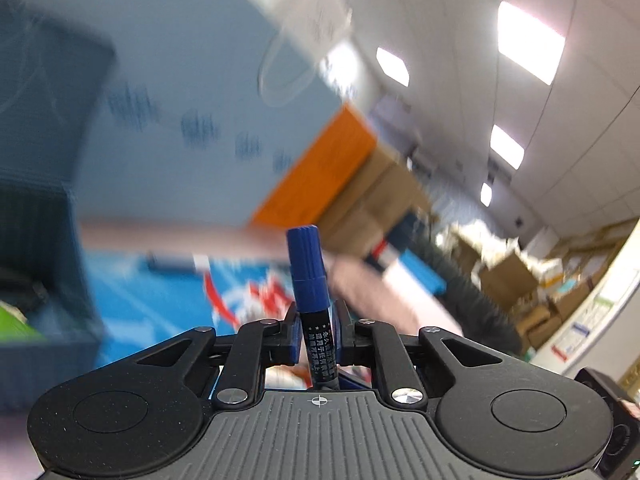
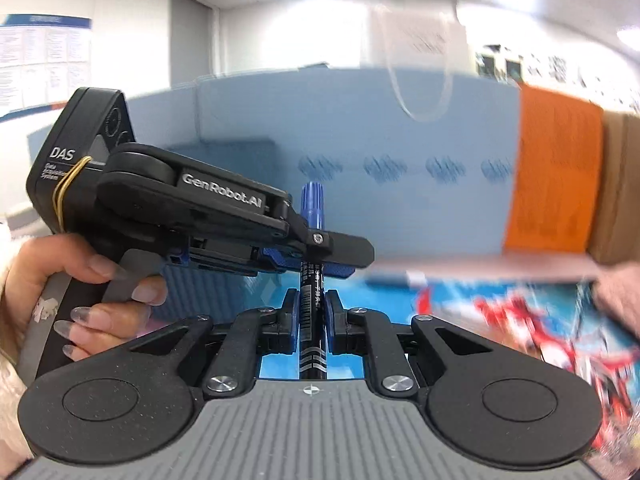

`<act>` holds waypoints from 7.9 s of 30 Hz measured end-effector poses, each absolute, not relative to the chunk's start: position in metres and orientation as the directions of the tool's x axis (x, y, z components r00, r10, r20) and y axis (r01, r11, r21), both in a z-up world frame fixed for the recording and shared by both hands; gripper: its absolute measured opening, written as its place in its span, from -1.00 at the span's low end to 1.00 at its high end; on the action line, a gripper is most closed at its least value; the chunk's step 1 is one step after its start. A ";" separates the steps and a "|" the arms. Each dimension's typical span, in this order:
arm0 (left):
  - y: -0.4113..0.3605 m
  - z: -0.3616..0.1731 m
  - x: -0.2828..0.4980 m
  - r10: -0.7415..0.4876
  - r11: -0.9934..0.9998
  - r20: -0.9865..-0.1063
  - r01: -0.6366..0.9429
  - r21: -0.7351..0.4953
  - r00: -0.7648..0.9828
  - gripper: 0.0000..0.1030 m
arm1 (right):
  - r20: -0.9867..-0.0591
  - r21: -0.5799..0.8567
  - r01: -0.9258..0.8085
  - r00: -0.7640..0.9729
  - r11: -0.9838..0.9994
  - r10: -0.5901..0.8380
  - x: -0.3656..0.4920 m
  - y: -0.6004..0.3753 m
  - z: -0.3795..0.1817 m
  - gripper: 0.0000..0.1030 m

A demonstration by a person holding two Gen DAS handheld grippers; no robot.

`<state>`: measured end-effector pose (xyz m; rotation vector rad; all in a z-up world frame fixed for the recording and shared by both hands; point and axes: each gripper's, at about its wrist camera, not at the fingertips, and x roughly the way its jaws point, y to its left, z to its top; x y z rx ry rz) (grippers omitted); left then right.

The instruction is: Organize rigid objects

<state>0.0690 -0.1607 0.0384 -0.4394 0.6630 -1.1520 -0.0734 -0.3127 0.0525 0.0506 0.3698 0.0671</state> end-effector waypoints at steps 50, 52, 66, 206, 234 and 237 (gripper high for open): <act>-0.011 0.021 0.135 -0.682 0.694 -0.388 0.381 -0.611 0.620 -0.65 | -0.737 -0.529 -0.695 0.660 0.487 0.142 0.128 -0.153 0.040 -0.65; -0.010 0.021 0.135 -0.678 0.700 -0.394 0.379 -0.606 0.621 -0.60 | -0.728 -0.538 -0.679 0.673 0.499 0.132 0.128 -0.155 0.039 -0.50; -0.019 0.046 0.114 -0.662 0.727 -0.331 0.468 -0.502 0.673 0.63 | -0.621 -0.535 -0.594 0.759 0.600 0.198 0.090 -0.181 0.062 0.03; -0.031 0.007 -0.012 -0.219 0.968 -0.321 0.247 0.046 0.921 1.00 | -0.381 0.109 0.277 0.899 0.955 -0.217 -0.043 -0.194 -0.003 1.00; -0.032 0.008 -0.015 -0.233 0.965 -0.314 0.259 0.042 0.920 1.00 | -0.378 0.095 0.278 0.898 0.956 -0.224 -0.043 -0.193 -0.003 1.00; -0.032 0.008 -0.015 -0.233 0.965 -0.314 0.258 0.043 0.921 1.00 | -0.378 0.095 0.278 0.898 0.956 -0.224 -0.044 -0.193 -0.003 1.00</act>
